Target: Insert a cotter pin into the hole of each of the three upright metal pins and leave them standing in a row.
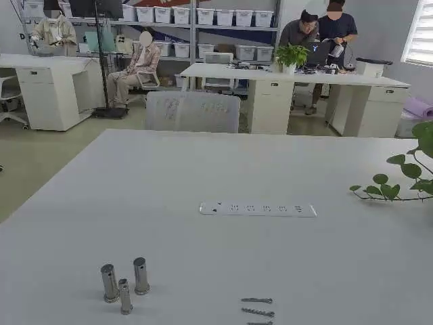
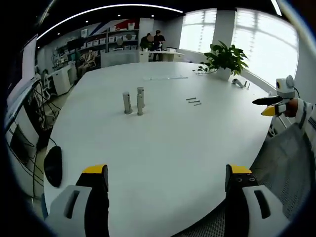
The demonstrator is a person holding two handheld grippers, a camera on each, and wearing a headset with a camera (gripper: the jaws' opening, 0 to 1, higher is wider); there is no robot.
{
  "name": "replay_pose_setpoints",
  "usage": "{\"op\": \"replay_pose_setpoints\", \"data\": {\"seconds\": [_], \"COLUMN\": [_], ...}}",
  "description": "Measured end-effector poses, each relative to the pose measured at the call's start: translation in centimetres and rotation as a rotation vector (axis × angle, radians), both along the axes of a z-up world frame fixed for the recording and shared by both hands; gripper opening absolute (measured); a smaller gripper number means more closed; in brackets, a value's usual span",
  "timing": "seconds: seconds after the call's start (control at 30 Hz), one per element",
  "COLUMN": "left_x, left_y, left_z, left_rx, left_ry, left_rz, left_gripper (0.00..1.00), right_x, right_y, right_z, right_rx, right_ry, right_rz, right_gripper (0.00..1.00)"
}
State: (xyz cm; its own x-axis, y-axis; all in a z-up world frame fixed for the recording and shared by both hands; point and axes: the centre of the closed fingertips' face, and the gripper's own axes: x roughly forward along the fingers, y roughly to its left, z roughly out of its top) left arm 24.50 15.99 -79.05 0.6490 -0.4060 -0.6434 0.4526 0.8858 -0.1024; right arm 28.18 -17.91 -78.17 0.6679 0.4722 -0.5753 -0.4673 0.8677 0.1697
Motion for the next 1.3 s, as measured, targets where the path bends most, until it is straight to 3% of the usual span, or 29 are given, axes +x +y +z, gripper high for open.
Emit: {"op": "replay_pose_setpoints", "data": {"seconds": [0.3, 0.83, 1.07, 1.3], "left_x": [-0.2, -0.7, -0.7, -0.8], "left_y": [0.2, 0.0, -0.4, -0.1], "left_z": [-0.2, -1.0, -0.9, -1.4], "left_rx": [0.014, 0.035, 0.035, 0.034], "left_ry": [0.009, 0.041, 0.032, 0.046], "left_rz": [0.004, -0.005, -0.019, -0.011], "left_gripper": [0.99, 0.99, 0.99, 0.99], "right_x": [0.3, 0.6, 0.4, 0.4], "right_y": [-0.1, 0.3, 0.5, 0.6], "right_z": [-0.6, -0.3, -0.5, -0.4], "right_rx": [0.002, -0.01, -0.017, -0.016], "right_ry": [0.024, 0.022, 0.029, 0.029], "right_rz": [-0.012, 0.023, 0.029, 0.03], "right_gripper": [1.0, 1.0, 1.0, 1.0]}}
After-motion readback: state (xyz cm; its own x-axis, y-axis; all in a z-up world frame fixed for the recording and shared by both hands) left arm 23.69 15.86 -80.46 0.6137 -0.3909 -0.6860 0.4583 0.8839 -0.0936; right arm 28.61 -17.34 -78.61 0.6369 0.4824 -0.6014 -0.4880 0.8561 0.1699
